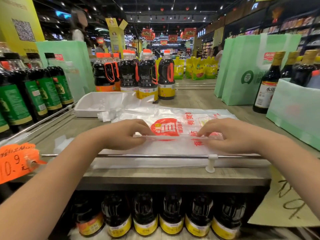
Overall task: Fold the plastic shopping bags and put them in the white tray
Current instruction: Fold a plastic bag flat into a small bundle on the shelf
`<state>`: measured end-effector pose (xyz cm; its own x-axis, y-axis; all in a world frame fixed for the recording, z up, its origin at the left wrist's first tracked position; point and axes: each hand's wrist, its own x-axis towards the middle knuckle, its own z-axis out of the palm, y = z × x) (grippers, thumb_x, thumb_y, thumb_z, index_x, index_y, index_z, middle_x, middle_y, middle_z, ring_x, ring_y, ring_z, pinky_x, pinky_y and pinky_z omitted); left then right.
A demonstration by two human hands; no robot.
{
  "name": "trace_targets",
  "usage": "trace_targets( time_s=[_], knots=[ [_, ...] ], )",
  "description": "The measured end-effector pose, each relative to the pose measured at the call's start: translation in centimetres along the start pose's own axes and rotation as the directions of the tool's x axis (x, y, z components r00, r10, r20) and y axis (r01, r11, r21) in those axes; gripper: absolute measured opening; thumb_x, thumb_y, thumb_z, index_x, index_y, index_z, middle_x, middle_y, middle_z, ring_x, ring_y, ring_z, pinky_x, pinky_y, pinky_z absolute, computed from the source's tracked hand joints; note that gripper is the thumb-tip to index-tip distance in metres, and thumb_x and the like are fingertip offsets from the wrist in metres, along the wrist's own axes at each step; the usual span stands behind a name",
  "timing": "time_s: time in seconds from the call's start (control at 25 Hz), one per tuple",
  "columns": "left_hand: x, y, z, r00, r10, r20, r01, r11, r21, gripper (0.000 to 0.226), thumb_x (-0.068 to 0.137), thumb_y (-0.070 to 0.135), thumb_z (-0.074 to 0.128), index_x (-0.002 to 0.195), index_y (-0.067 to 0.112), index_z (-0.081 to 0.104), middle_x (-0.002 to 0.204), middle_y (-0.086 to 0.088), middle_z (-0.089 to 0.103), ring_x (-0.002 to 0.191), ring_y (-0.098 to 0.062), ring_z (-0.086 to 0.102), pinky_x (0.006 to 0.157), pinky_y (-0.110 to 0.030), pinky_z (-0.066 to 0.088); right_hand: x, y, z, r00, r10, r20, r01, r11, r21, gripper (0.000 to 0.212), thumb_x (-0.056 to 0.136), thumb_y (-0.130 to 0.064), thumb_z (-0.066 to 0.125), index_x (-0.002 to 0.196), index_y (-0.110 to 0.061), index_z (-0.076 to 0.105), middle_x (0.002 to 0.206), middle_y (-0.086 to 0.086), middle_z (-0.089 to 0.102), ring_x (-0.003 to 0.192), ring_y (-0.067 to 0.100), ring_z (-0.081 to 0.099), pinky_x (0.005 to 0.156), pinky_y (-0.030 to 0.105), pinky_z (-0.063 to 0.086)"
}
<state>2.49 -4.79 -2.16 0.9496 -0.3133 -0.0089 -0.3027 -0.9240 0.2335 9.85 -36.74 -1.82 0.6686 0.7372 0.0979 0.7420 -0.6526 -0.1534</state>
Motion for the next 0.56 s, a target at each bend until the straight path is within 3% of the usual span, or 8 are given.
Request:
trace_targets(
  time_s=[0.08,0.16,0.28,0.4,0.48,0.56],
  knots=[
    [-0.6,-0.3,-0.8,0.997,-0.037,0.071,0.035,0.999,0.023,0.032,0.100,0.038,0.048,0.130,0.042,0.060,0.129,0.027,0.053,0.114,0.009,0.051,0.106,-0.030,0.043,-0.5,0.6,-0.7,0.999,0.032,0.017,-0.033,0.999,0.032,0.023,0.097,-0.046,0.053,0.108,-0.037,0.071,0.107,-0.023,0.068,0.100,-0.005,0.058,0.086,0.022,0.046],
    [-1.2,-0.2,-1.5,0.984,-0.081,0.159,0.074,0.996,0.050,0.036,0.100,0.043,0.046,0.134,0.045,0.056,0.131,0.031,0.054,0.113,0.010,0.053,0.106,-0.028,0.044,-1.1,1.2,-1.1,0.997,0.057,0.056,-0.059,0.998,0.022,0.030,0.097,-0.054,0.049,0.110,-0.039,0.071,0.107,-0.028,0.067,0.101,-0.005,0.059,0.087,0.023,0.048],
    [-2.0,-1.2,-1.8,0.973,-0.119,0.199,0.090,0.985,0.148,0.039,0.103,0.033,0.045,0.138,0.049,0.050,0.137,0.033,0.050,0.121,0.008,0.050,0.109,-0.024,0.038,-1.7,1.7,-0.9,0.986,0.100,0.136,-0.102,0.995,0.006,0.030,0.098,-0.048,0.049,0.125,-0.050,0.062,0.124,-0.041,0.054,0.119,-0.016,0.048,0.095,0.003,0.035],
    [-2.7,-3.2,-1.7,0.987,-0.115,0.115,0.099,0.985,0.140,0.039,0.095,0.060,0.044,0.128,0.047,0.058,0.128,0.033,0.055,0.117,0.007,0.052,0.106,-0.029,0.043,-2.2,2.1,-0.8,0.981,0.147,0.124,-0.152,0.988,0.027,0.028,0.095,-0.050,0.053,0.122,-0.052,0.062,0.124,-0.040,0.056,0.119,-0.014,0.049,0.105,0.017,0.039],
    [-3.3,-3.8,-2.1,0.990,-0.132,0.049,0.127,0.986,0.104,0.067,0.074,0.084,0.037,0.117,0.042,0.065,0.116,0.029,0.060,0.106,0.006,0.057,0.099,-0.029,0.046,-2.7,2.2,-1.3,0.978,0.193,0.085,-0.195,0.981,0.015,0.023,0.093,-0.057,0.053,0.112,-0.053,0.066,0.112,-0.037,0.062,0.108,-0.012,0.055,0.098,0.024,0.046],
    [-4.1,-4.1,-2.5,0.989,-0.146,0.016,0.145,0.988,0.056,0.064,0.067,0.084,0.042,0.106,0.042,0.069,0.104,0.026,0.067,0.095,0.005,0.061,0.092,-0.028,0.049,-3.4,2.3,-2.2,0.965,0.244,0.099,-0.246,0.969,0.005,0.024,0.091,-0.062,0.053,0.105,-0.049,0.068,0.103,-0.033,0.065,0.099,-0.009,0.058,0.093,0.027,0.049]
  ],
)
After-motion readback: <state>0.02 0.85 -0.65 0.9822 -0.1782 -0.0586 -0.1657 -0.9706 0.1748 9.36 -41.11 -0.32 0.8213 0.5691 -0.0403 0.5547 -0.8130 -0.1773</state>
